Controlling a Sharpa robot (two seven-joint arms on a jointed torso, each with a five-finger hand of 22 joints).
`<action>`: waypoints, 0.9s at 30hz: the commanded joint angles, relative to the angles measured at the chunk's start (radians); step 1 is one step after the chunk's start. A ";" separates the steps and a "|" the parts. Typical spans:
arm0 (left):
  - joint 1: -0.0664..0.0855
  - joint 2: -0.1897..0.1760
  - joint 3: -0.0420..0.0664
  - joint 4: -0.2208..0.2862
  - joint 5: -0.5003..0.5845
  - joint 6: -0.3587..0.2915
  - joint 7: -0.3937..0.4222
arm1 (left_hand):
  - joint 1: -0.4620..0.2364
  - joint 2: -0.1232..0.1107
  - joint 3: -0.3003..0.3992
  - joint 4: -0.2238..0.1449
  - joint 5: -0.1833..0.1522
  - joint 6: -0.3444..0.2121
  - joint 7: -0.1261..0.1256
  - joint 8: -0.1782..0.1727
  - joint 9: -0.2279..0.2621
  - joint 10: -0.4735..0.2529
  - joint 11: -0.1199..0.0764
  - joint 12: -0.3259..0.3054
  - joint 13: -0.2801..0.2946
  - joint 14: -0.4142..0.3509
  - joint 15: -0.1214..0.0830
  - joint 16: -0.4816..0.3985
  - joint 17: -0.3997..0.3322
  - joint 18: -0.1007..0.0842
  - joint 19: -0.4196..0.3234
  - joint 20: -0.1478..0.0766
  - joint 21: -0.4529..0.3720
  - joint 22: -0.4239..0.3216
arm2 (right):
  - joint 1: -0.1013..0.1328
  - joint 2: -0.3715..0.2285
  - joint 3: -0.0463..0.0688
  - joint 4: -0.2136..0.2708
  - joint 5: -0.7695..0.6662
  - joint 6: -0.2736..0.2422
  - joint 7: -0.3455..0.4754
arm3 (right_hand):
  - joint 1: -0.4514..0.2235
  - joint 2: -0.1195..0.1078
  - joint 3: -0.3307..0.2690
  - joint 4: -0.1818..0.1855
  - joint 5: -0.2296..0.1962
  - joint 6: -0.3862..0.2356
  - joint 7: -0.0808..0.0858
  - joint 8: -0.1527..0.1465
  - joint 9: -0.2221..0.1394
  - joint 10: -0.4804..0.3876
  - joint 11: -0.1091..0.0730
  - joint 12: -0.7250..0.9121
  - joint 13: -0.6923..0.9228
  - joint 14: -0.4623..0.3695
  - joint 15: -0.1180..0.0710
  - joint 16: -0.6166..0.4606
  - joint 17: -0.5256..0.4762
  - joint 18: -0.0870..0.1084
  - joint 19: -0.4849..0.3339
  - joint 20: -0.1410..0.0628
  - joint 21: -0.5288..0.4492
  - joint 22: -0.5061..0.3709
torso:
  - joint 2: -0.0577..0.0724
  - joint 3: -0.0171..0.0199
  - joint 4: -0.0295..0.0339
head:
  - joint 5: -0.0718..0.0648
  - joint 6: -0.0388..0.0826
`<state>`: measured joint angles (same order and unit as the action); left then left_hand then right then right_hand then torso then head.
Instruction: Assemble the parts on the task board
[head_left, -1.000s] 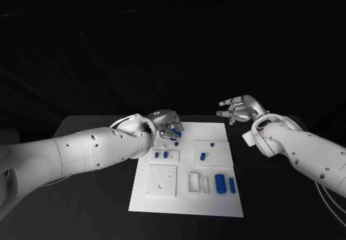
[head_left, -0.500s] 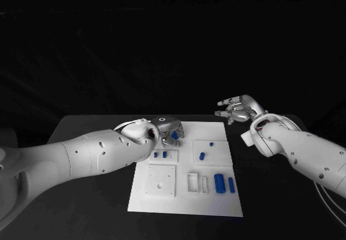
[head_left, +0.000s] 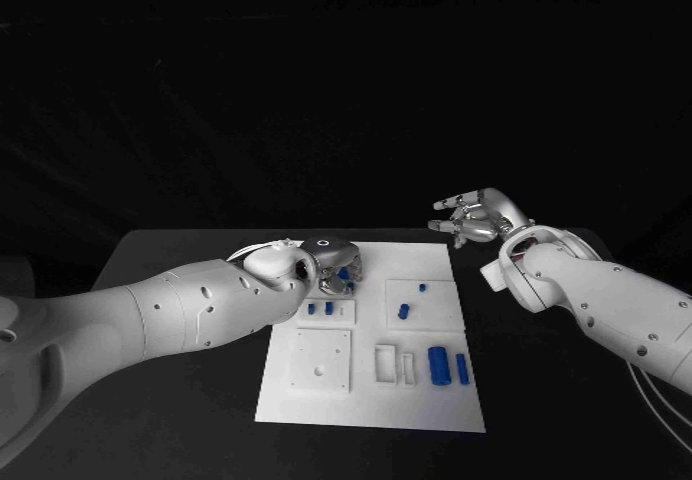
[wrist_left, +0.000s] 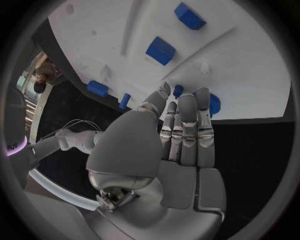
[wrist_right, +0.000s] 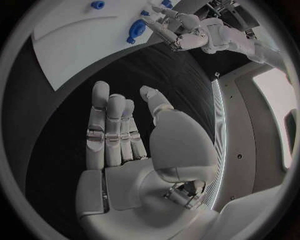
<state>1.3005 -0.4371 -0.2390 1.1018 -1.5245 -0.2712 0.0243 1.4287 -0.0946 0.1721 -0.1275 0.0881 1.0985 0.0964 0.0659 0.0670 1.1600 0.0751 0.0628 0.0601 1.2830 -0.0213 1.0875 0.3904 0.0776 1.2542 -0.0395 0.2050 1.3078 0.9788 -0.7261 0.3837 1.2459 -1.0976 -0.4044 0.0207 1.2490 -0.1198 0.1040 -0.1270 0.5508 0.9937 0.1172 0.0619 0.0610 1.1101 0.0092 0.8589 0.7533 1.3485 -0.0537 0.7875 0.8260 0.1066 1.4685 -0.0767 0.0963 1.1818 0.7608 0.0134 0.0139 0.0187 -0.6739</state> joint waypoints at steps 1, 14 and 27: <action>-0.002 0.006 0.000 -0.007 -0.021 0.015 -0.002 | -0.003 0.011 0.012 -0.002 0.004 0.002 0.004 -0.003 -0.002 0.010 0.000 -0.005 -0.001 0.004 -0.001 0.004 -0.001 0.013 -0.007 -0.001 0.013 0.021 | 0.000 -0.001 0.001 0.003 0.001 0.005 0.011 | -0.010 0.002 0.005 0.000 0.005 0.007 0.001 0.000 0.001 -0.010 0.000 0.004 -0.001 -0.009 -0.001 0.006 -0.001 0.001 0.029 0.004 -0.005 -0.001 | 0.001 0.0002 0.0007 | -0.002 -0.001; -0.011 0.014 0.000 -0.035 -0.022 0.017 0.000 | -0.011 0.018 0.052 -0.004 0.005 -0.009 0.006 -0.003 -0.003 0.032 -0.004 -0.005 -0.001 0.012 -0.002 0.013 -0.001 0.018 -0.017 -0.002 0.054 0.021 | 0.000 -0.001 0.001 0.005 0.001 0.006 0.011 | -0.011 0.003 0.003 0.001 0.006 0.005 0.001 0.000 0.001 -0.011 0.000 0.008 -0.006 -0.011 -0.001 0.010 -0.007 0.001 0.028 0.004 -0.003 -0.007 | -0.001 0.0010 0.0001 | -0.003 -0.004; -0.014 0.019 0.000 -0.042 -0.014 0.034 0.007 | -0.019 0.033 0.063 0.011 0.003 0.013 0.001 -0.003 -0.003 0.058 -0.014 -0.005 -0.001 0.035 -0.009 0.024 0.003 0.016 -0.012 -0.006 0.070 0.019 | 0.000 0.000 0.001 0.007 0.001 0.007 0.011 | -0.011 0.004 0.003 0.001 0.007 0.011 0.001 0.000 0.002 -0.011 0.000 0.010 -0.008 -0.011 -0.001 0.012 -0.010 0.001 0.028 0.004 -0.001 -0.010 | 0.000 0.0009 0.0006 | -0.002 -0.005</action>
<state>1.2871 -0.4220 -0.2389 1.0596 -1.5384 -0.2543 0.0238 1.4101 -0.0704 0.2332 -0.1187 0.0880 1.1058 0.0962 0.0659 0.0649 1.2115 0.0589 0.0628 0.0603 1.3132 -0.0302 1.1075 0.3917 0.0776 1.2453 -0.0411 0.2702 1.3075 0.9788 -0.7266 0.3838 1.2504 -1.0970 -0.4042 0.0214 1.2448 -0.1156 0.1040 -0.1270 0.5508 0.9987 0.1193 0.0619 0.0610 1.1026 0.0090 0.8629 0.7458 1.3451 -0.0572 0.7934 0.8168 0.1066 1.4685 -0.0767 0.0963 1.1728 0.7599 0.0147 0.0142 0.0169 -0.6787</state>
